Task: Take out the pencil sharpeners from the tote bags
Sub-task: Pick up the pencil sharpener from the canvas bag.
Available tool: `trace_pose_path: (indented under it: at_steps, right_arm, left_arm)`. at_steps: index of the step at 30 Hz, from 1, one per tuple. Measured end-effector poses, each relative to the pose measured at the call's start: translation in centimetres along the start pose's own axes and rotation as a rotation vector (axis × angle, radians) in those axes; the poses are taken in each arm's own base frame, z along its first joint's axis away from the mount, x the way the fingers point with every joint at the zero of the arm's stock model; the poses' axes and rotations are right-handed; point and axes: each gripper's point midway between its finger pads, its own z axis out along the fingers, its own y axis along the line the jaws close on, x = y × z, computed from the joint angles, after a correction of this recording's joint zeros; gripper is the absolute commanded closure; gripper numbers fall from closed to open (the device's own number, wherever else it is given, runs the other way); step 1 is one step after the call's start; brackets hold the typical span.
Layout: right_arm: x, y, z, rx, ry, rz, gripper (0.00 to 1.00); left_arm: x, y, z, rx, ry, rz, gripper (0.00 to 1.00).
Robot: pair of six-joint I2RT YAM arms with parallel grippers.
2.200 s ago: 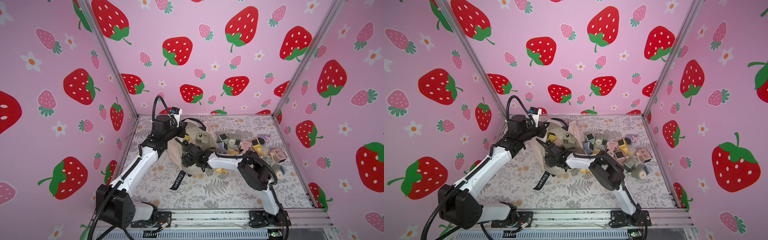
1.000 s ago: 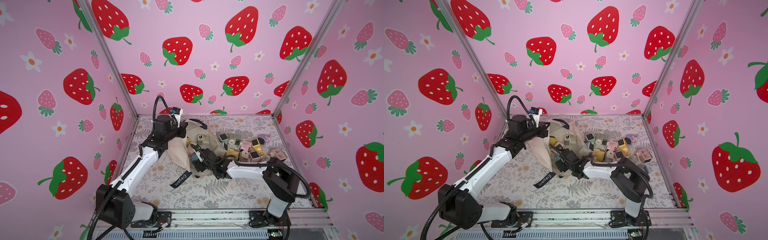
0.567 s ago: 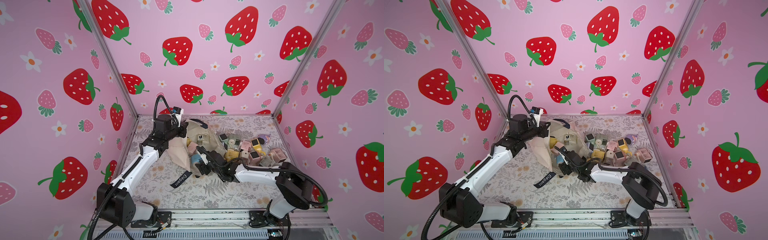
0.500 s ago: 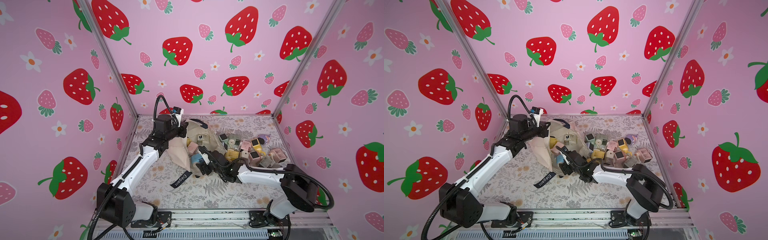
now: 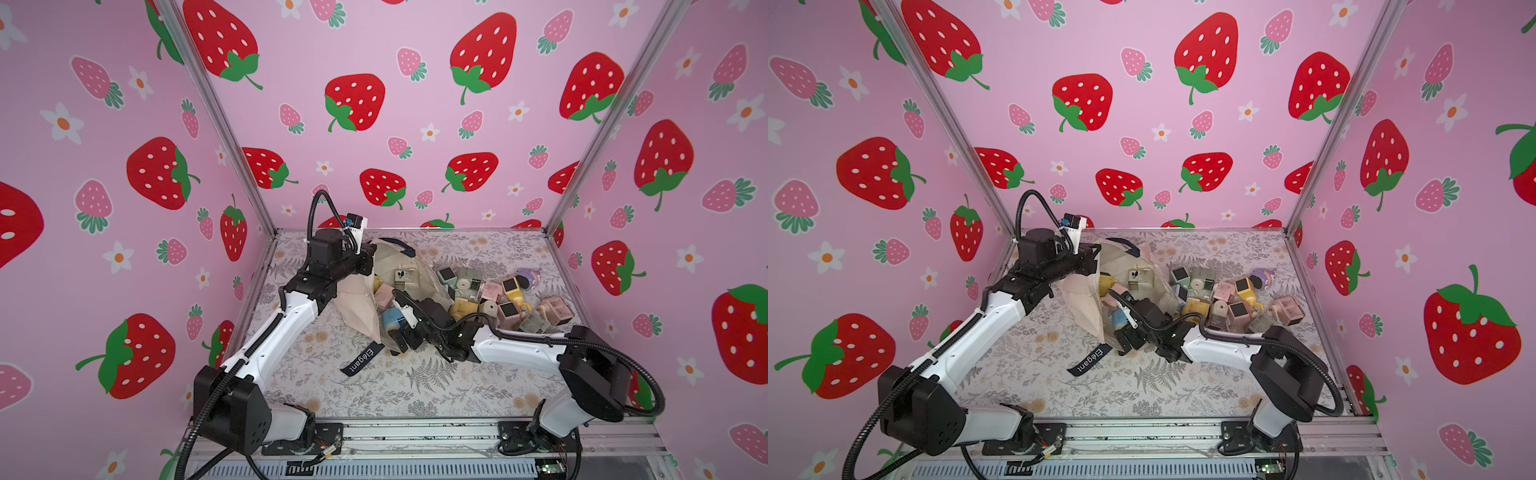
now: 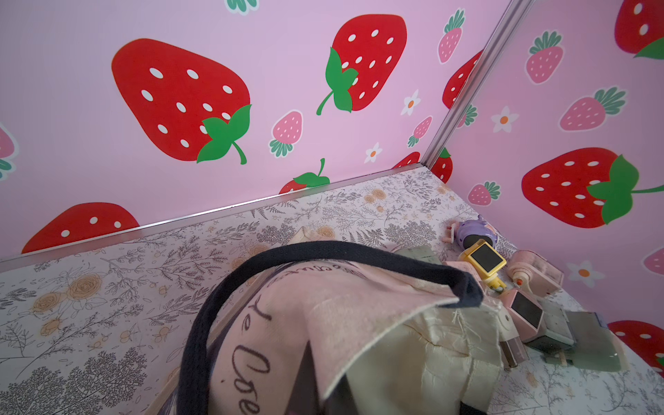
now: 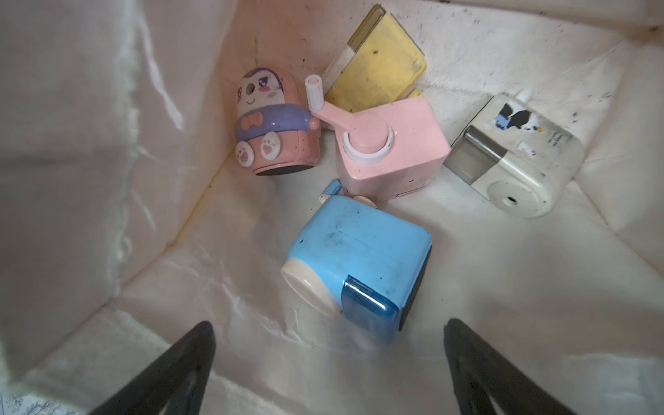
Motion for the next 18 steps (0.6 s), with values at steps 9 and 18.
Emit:
trace_pose_path:
  at_steps: [9, 18]
  right_arm:
    - [-1.4, -4.4, 3.2, -0.060, 0.102, -0.074, 0.01]
    - [-0.5, -1.9, 6.4, -0.322, 0.185, -0.189, 0.02]
  left_arm:
    - [0.0, 0.0, 0.0, 0.000, 0.000, 0.000, 1.00]
    - [0.0, 0.0, 0.0, -0.001, 0.001, 0.000, 1.00]
